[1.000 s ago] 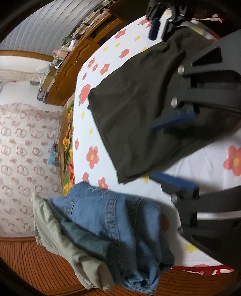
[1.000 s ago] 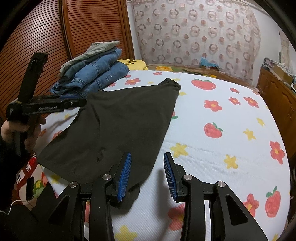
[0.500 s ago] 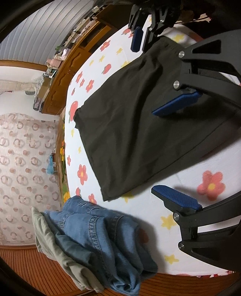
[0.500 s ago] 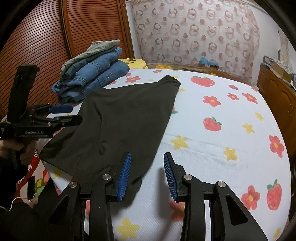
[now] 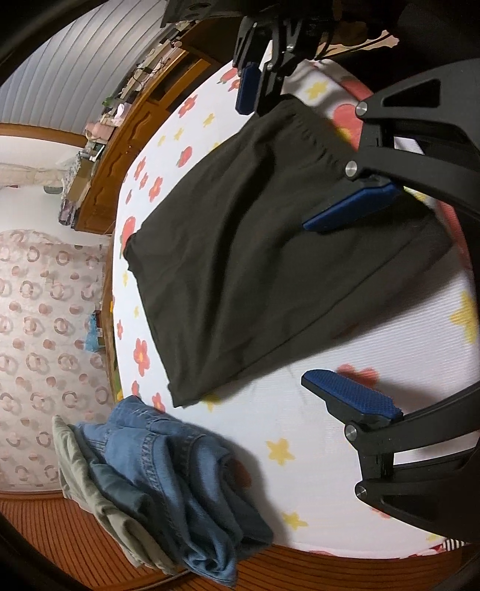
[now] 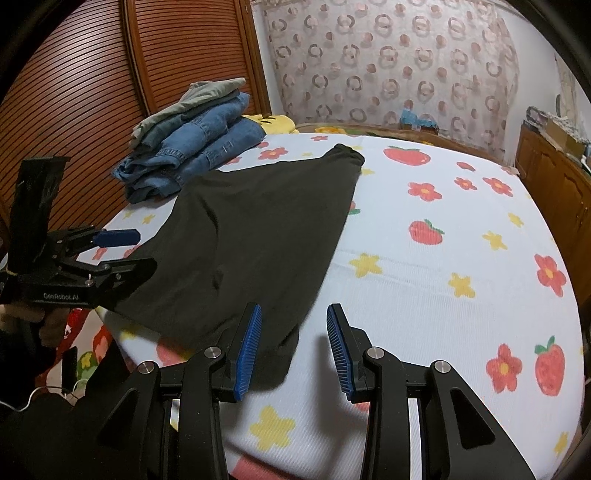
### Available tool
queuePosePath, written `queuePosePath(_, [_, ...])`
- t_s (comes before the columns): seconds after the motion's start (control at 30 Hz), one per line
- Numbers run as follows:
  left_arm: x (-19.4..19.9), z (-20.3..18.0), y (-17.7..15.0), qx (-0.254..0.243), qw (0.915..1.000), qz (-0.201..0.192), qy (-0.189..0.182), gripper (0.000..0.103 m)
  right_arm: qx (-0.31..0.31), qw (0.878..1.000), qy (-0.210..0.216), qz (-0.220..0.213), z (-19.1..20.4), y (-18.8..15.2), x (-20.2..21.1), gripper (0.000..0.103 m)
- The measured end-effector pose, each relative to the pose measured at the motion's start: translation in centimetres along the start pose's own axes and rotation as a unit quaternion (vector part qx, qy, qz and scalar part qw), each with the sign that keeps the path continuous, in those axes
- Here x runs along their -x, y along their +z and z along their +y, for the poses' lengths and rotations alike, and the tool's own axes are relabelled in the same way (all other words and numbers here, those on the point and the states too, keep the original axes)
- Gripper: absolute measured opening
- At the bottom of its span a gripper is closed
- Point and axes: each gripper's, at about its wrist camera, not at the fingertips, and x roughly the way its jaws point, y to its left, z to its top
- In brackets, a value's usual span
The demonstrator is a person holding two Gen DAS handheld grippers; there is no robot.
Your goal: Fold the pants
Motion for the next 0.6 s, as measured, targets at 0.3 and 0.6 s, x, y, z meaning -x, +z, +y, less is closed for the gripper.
queuePosePath(0.3, [0.6, 0.0, -2.2, 0.008, 0.9999, 0.011, -0.006, 0.078, 0.000, 1.000, 0.005, 0.008, 0.4, -0.3, 0.1, 0.038])
queuePosePath(0.6, [0.4, -0.1, -2.6, -0.001, 1.0000, 0.000, 0.003, 0.078, -0.002, 1.000, 0.011, 0.011, 0.4, -0.4, 0.2, 0.038])
